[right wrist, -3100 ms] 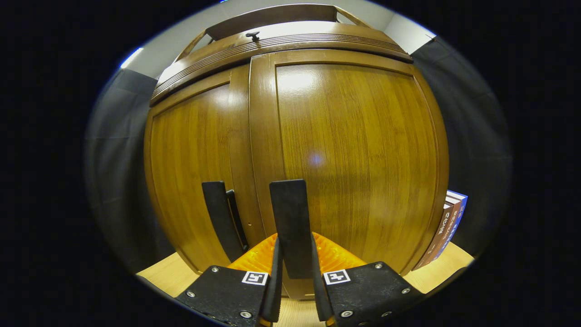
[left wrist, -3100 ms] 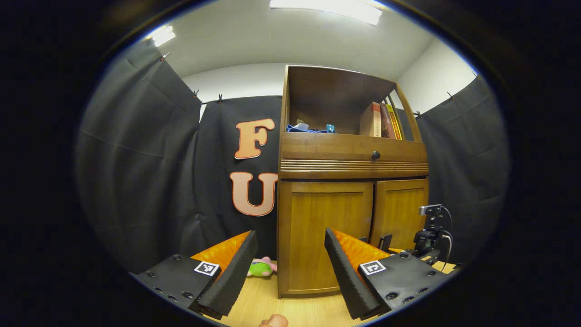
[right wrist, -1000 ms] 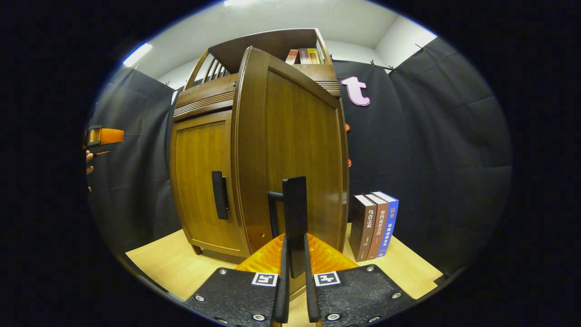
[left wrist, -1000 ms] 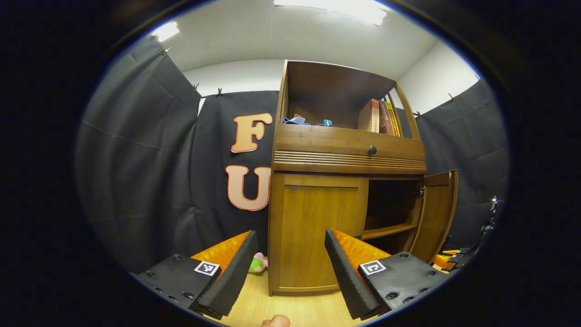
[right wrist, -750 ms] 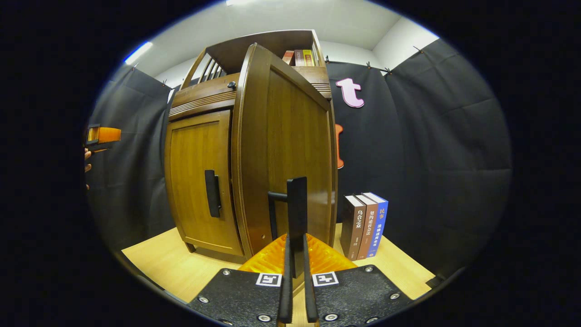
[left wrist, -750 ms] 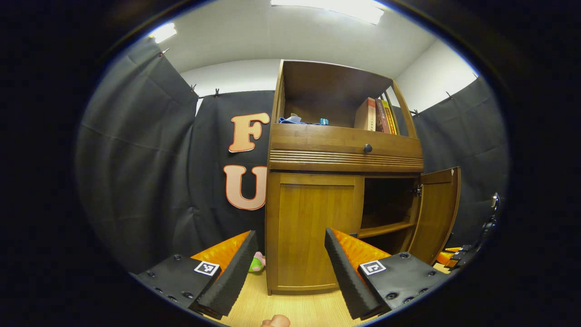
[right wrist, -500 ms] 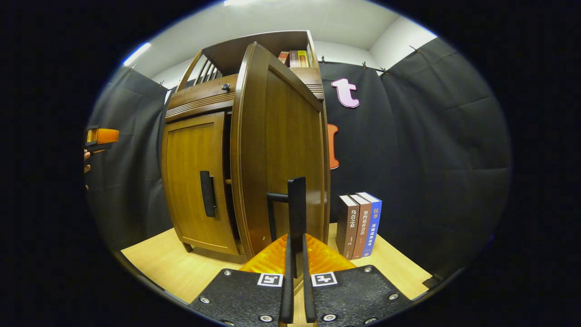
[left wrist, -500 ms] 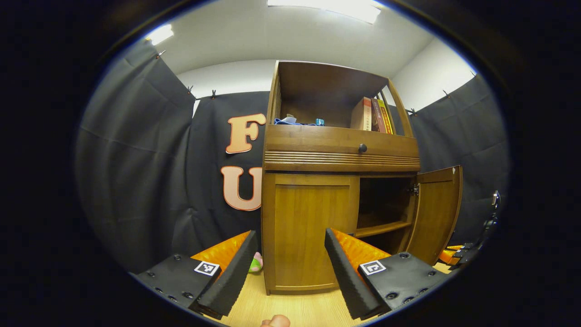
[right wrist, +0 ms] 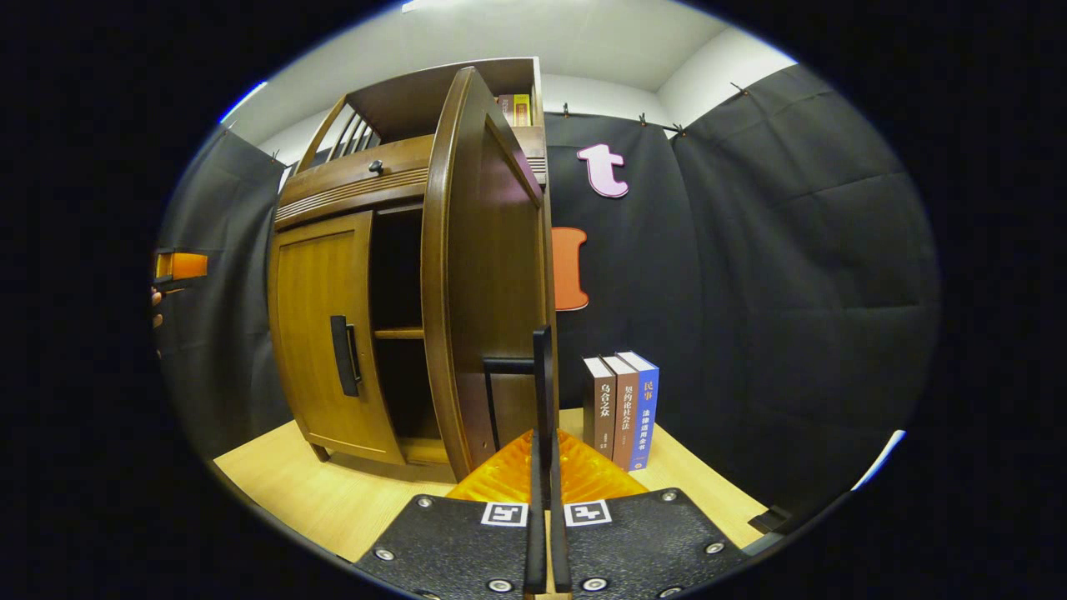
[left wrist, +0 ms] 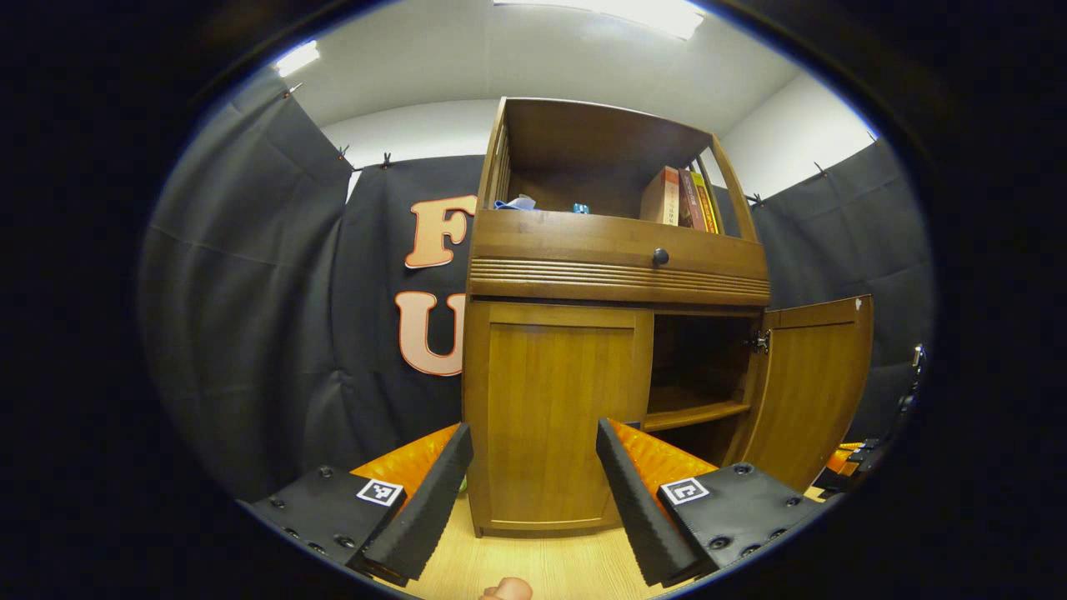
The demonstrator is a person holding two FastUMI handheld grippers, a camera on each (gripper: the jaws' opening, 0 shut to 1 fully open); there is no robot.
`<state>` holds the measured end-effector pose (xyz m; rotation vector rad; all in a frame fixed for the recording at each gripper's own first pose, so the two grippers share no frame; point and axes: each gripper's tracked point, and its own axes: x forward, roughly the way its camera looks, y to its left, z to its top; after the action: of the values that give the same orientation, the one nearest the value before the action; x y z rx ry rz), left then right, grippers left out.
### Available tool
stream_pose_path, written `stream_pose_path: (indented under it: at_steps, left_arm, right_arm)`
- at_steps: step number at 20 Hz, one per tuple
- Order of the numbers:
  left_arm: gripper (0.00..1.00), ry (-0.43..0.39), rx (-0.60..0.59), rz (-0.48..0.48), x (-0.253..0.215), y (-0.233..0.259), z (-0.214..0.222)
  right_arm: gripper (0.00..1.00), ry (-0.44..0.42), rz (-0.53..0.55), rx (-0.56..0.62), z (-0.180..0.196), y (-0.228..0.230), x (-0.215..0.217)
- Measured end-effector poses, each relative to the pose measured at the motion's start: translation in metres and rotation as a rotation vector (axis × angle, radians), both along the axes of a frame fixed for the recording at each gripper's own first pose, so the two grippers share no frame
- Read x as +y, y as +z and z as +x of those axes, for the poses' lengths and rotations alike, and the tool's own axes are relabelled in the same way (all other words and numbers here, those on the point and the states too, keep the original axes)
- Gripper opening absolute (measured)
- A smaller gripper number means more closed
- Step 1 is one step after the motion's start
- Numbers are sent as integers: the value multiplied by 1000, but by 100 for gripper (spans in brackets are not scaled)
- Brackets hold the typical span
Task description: Open the right door of the double-door shoe cabinet with the right hand, and open the left door with the left hand.
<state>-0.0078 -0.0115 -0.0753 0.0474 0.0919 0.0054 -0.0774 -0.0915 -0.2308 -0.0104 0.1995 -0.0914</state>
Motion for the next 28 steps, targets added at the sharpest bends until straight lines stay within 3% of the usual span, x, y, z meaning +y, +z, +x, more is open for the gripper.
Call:
stream_pose_path:
  at_steps: [1,9,10,11,12,13,14,18,22,23,24,25,26,27,28]
  left_arm:
    - [96,-1,3,3,-3,-4,4]
    - [95,-67,14,18,-40,-38,39]
    - [95,-76,15,20,-47,-42,42]
    - [95,-78,14,22,-52,-46,46]
    - [95,-82,16,22,-59,-50,51]
    - [95,-90,20,21,-65,-54,56]
    - [95,-94,22,20,-72,-59,59]
    - [95,-109,37,14,-96,-81,74]
    - [95,-112,50,13,-114,-104,96]
    - [95,-117,60,9,-118,-111,100]
    - [95,-119,67,5,-122,-115,106]
    - [95,-120,72,0,-125,-121,110]
    - [95,-122,76,-9,-126,-126,115]
    - [95,-117,79,-16,-128,-130,120]
    - [95,-109,83,-19,-126,-135,124]
  right_arm:
    - [2,3,-2,2,0,0,-3]
    - [1,22,10,7,1,2,-36]
    - [12,20,19,6,1,2,-42]
    - [2,19,26,6,1,2,-47]
    - [2,20,31,5,0,3,-53]
    - [13,25,38,6,-1,2,-58]
    - [4,23,42,3,-2,4,-64]
    - [3,-3,62,-14,-15,8,-95]
    - [4,-88,49,-27,-23,7,-138]
    - [22,-101,54,-33,-24,9,-144]
    - [23,-116,55,-38,-24,8,-151]
    - [11,-133,50,-37,-23,5,-159]
    - [15,-148,42,-35,-23,3,-165]
    - [24,-167,33,-34,-25,2,-173]
    - [40,-183,26,-36,-26,2,-179]
